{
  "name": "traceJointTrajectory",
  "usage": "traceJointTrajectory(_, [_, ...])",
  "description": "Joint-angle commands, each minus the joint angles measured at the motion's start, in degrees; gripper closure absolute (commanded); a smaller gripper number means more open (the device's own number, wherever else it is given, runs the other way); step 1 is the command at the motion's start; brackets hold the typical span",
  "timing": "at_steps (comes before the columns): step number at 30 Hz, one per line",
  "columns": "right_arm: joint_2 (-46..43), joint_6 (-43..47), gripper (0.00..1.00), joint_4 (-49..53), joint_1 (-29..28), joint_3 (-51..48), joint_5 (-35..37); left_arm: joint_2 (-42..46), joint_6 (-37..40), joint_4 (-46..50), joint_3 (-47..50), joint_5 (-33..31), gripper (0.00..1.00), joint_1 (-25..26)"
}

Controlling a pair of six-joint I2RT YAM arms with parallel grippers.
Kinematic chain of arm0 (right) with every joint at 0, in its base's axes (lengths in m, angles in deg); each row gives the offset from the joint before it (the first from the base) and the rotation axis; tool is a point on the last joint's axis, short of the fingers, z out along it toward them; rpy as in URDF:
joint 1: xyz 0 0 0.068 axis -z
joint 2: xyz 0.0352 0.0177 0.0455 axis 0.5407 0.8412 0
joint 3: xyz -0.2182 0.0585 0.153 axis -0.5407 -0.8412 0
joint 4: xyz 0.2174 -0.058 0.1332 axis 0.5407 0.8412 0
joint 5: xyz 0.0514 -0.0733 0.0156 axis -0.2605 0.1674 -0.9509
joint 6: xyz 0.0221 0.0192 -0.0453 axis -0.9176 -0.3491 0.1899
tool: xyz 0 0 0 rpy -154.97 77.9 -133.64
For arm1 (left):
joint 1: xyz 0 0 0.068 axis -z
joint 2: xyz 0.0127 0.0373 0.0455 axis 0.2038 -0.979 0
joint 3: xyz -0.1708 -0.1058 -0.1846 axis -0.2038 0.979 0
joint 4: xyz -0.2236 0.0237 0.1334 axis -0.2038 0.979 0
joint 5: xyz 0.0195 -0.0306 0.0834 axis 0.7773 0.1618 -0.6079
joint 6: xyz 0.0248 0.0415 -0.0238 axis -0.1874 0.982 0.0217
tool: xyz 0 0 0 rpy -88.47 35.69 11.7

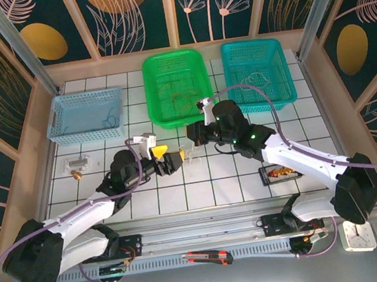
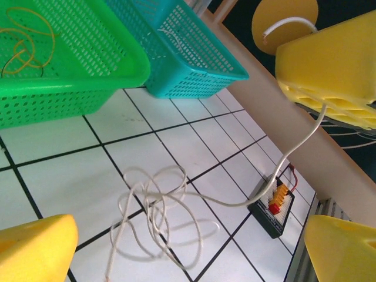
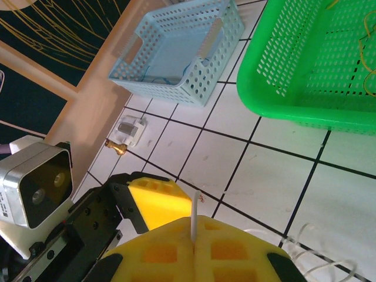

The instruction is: Untangle the cables

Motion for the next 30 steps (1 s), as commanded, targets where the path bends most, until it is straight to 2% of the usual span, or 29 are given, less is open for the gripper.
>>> traceJointTrajectory(1, [-1.16,-1.23,1.00,-2.38,0.43,0.77,-1.46,-1.32,2.63,-6.42,-0.87,0.61,0.03,0.61])
traceJointTrajectory(10, [-1.21,-2.38,1.00,-3.32,0.01,1.79,-2.83,-6.83,3.79,-9.41,-4.24,2.24,0.09,2.65])
traceJointTrajectory(19, [-0.50,-5.25,1.00,-6.46,-1.53,4.44,-5.77,-15.26,3.65,-15.12,-7.74,3.39,0.29,5.71])
traceJointTrajectory(24, [-0.99,-7.11,1.00,-8.08,-1.23,8.53,-8.10,-20.89,1.45,-22.57,-6.55,2.47,0.53,5.89])
traceJointTrajectory(30, [-2.58,-8.97,1.00,-9.22,0.31,13.30,-10.11,-24.55,0.81,-25.36,-4.25,0.68,0.56,5.88])
